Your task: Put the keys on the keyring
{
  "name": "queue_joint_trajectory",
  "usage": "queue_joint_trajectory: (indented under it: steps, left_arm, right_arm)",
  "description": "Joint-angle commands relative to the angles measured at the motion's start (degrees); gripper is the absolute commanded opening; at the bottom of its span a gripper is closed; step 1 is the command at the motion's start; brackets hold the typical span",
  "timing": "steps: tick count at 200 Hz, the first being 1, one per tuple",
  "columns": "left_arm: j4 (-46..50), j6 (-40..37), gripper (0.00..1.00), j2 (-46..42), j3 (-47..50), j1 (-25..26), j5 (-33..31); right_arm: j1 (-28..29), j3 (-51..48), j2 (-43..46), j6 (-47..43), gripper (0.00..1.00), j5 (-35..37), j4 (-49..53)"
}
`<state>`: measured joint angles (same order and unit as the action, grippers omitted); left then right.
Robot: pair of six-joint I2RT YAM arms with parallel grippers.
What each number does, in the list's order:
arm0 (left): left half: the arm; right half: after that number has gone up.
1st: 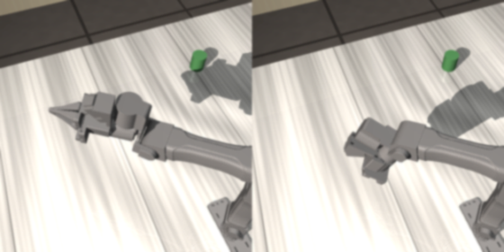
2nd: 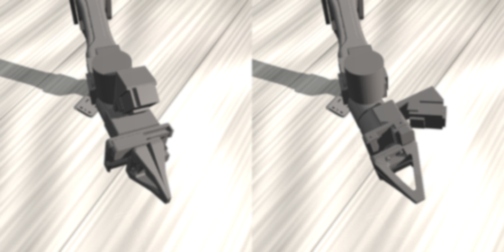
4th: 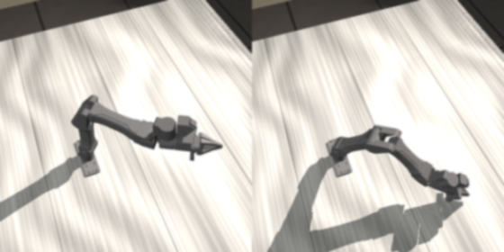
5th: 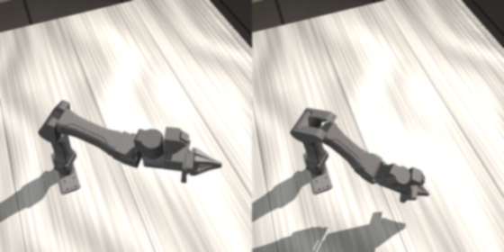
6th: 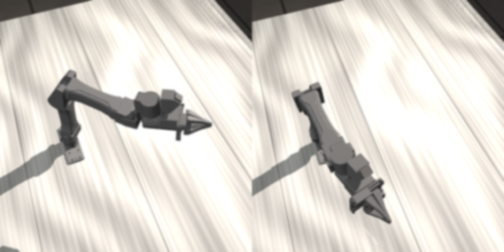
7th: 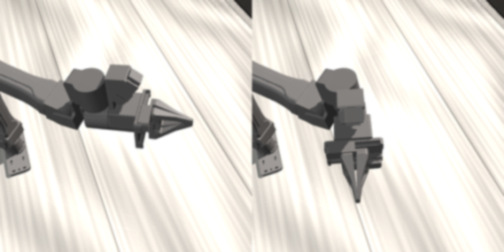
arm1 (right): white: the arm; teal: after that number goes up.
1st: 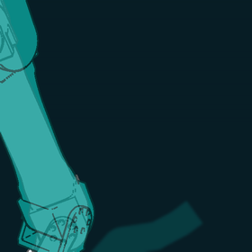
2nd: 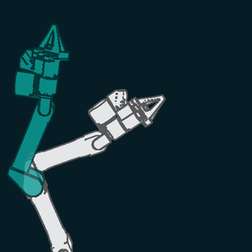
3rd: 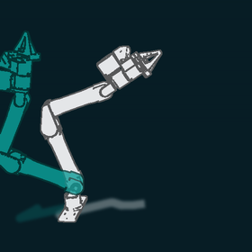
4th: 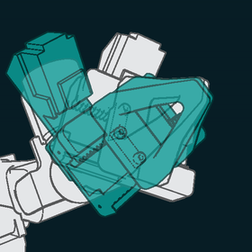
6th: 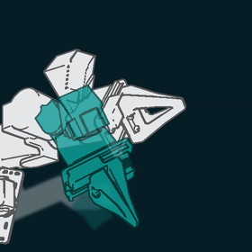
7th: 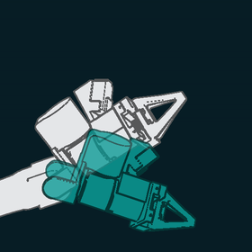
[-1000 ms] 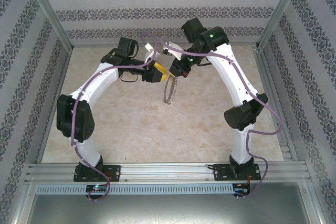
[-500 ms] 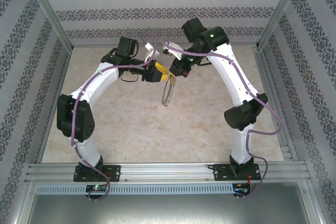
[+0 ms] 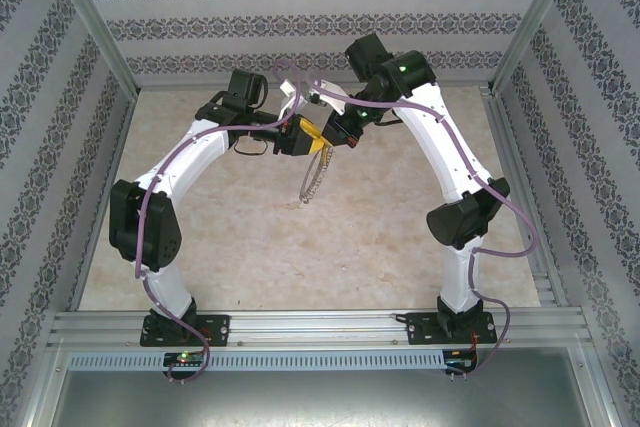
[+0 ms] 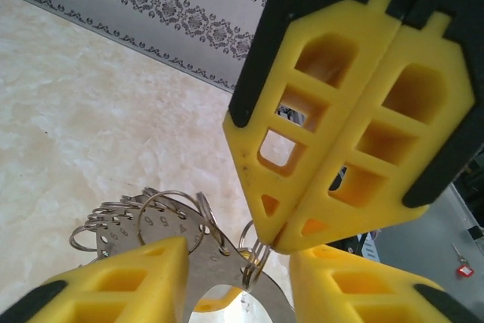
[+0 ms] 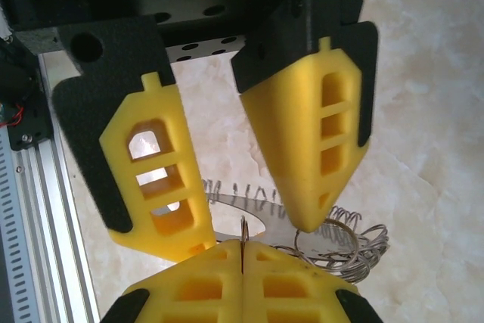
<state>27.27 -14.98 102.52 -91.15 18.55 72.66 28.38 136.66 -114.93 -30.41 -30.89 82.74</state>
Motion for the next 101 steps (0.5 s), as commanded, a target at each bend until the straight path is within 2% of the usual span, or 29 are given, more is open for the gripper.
queue_joint_trajectory:
  steps: [1,30,52,98,101]
  left_arm:
    - [-2.9,0.3,0.33,-0.1,-0.8,0.6,1.8]
    - [-2.9,0.2,0.17,-0.2,-0.7,0.6,2.2]
    - [-2.9,0.0,0.00,-0.3,-0.7,0.6,2.5]
    - [-4.4,0.6,0.00,-0.5,-0.2,0.6,2.5]
    - [-4.9,0.8,0.00,-0.6,-0.1,0.7,2.3]
  right_arm:
    - [0.8,-0.1,-0.6,-1.0,0.00,-1.8,-0.4]
    - [0.7,-0.2,-0.7,-0.9,0.00,-1.5,-0.6]
    - [0.7,-0.2,-0.7,-0.8,0.00,-1.4,-1.0]
    - [0.3,-0.5,0.2,1.6,0.00,0.0,-3.9]
    - [-0.1,-1.1,0.8,2.5,0.05,-0.3,-4.9]
